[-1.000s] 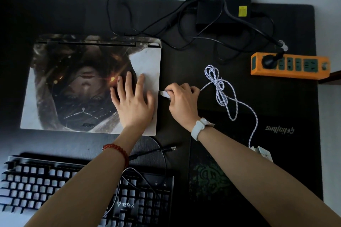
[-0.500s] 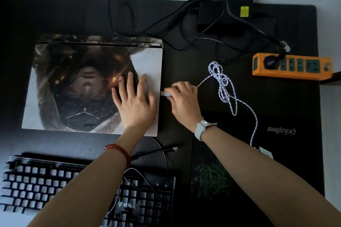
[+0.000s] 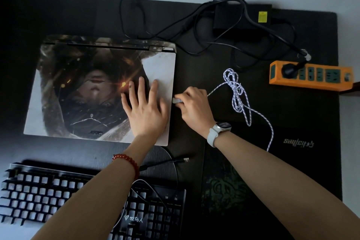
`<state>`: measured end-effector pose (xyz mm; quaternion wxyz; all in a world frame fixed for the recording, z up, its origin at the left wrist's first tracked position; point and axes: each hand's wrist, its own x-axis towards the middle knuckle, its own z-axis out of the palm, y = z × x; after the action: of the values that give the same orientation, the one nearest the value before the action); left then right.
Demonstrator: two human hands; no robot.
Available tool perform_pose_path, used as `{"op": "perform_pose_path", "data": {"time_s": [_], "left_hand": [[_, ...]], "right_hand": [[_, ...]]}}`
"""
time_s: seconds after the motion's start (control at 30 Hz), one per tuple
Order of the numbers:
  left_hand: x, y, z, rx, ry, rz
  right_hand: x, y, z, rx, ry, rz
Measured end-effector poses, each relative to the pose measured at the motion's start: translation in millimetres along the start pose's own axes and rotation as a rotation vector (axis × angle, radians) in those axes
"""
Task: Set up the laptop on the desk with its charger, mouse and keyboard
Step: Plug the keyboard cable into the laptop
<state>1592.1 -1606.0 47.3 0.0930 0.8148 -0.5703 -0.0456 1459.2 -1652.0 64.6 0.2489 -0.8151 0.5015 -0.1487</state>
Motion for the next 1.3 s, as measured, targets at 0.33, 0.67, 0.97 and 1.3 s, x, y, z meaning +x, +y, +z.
{"op": "perform_pose_path", "data": {"time_s": [0.33,0.67,0.97,1.3], "left_hand": [[2.0,-4.1,-24.1,-0.215,-0.197,-0.018],[-150.8,-69.1,-91.1,-0.414,-0.142,-0.208],[-192.2,-100.5,-77.7,-0.031,-0.285,-0.065],[-205.1,-103.0,-91.7,-0.336,-0.190,-0.183]], "right_hand": [[-51.3,-24.4,-8.3,-0.063,0.056,0.141],[-142.0,-54.8,8.8,-0.203,-0.486,-0.016],[-140.1,-63.2,10.2,-0.129,-0.431,0.328],[-138.8,-70.9,-17.7,0.335,-0.259,0.346]]}}
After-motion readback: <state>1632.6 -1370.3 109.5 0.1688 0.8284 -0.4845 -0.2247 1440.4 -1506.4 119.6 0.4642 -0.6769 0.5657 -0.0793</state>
